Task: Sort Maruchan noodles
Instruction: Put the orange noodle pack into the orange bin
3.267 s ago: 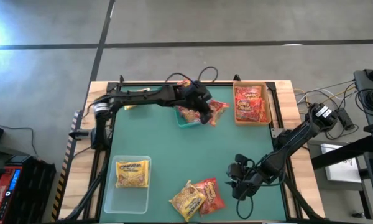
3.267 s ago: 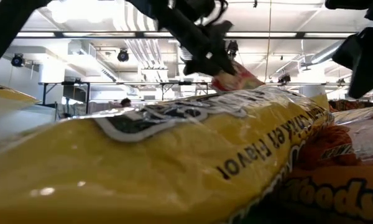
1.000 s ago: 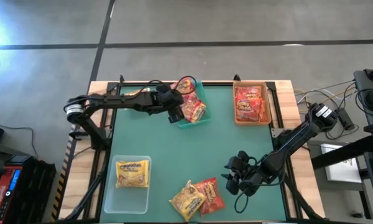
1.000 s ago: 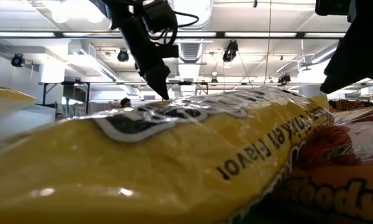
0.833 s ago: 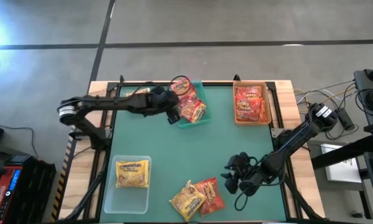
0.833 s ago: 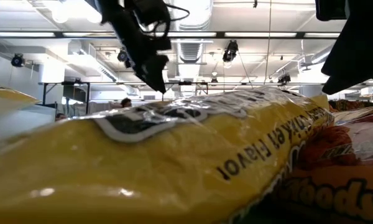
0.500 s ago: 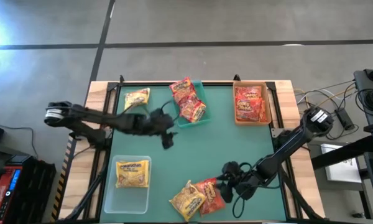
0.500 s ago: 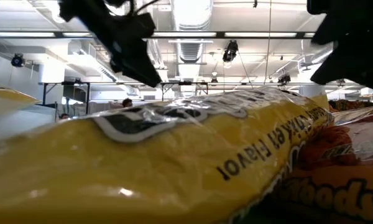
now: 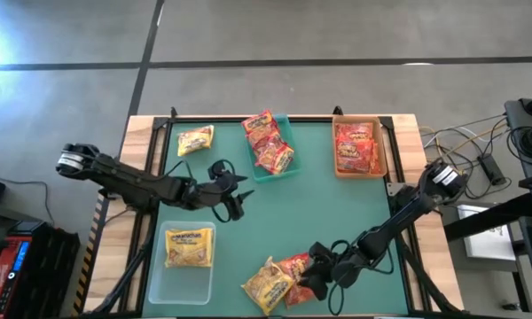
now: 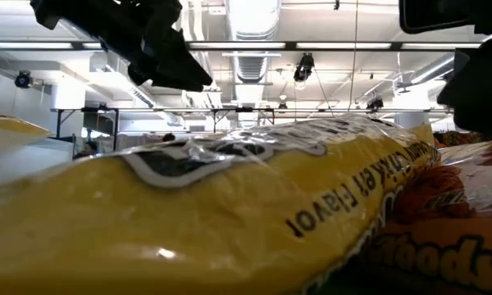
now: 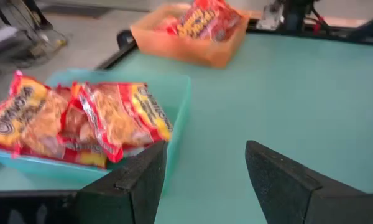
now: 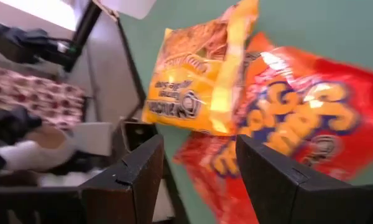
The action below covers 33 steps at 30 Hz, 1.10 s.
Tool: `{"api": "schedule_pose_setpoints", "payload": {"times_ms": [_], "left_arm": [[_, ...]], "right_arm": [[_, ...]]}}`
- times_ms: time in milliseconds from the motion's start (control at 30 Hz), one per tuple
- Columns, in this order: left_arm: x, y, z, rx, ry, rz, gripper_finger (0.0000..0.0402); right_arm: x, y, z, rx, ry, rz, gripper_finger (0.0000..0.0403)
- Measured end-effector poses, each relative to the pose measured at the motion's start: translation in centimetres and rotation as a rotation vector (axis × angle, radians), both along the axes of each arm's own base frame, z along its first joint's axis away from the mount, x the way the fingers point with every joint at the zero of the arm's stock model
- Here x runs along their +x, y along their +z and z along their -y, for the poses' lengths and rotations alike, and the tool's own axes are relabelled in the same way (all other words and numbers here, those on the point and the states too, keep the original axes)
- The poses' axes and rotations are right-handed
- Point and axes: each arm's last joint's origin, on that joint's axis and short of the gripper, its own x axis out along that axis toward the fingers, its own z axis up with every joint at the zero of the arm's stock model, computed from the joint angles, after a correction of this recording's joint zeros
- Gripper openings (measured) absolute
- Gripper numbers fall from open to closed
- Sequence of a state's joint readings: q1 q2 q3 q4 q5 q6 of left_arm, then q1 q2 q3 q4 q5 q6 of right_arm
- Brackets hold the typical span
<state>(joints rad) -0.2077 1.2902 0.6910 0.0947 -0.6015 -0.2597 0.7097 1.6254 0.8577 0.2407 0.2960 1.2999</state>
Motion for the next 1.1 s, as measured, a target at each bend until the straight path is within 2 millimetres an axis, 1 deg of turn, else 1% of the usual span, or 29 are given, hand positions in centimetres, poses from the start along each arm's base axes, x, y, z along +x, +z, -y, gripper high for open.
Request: {"api": "schedule_pose_setpoints", "payload": {"times_ms": [167,267,467,600,733,867,967,1100], "left_arm": [[0.0,0.0,0.0,0.026,-0.002,-0.015,0.0204],[0.0,0.1,0.0,0.025,-0.002,-0.012,0.0204],[-0.1,0.1,0.0,0.017,0.0,-0.01,0.0204],[-0.2,0.0,0.6,0.004,-0.016,-0.005,0.0204],[-0.3,0.0,1.4,0.003,-0.044,-0.004,0.0204],[-0.2,0.2,1.5,0.012,-0.057,0.01,0.0204],[-0.2,0.4,1.5,0.016,-0.06,0.027,0.0204],[-0.1,0.4,1.5,0.02,-0.062,0.03,0.0204]], "right_arm": [[0.8,-0.7,-0.9,0.118,-0.014,0.046,0.0192],[1.0,-1.0,-1.4,0.136,0.005,0.072,0.0192],[1.5,-1.5,-2.3,0.195,0.097,0.004,0.0192],[2.0,-2.0,-2.8,0.214,0.09,-0.04,0.0192],[2.6,-2.5,-3.4,0.164,0.082,-0.104,0.0192],[3.0,-2.6,-3.6,0.063,0.08,-0.198,0.0192],[3.3,-2.3,-3.5,-0.032,0.076,-0.264,0.0191],[3.7,-1.4,-2.9,-0.18,0.032,-0.294,0.0191]]}}
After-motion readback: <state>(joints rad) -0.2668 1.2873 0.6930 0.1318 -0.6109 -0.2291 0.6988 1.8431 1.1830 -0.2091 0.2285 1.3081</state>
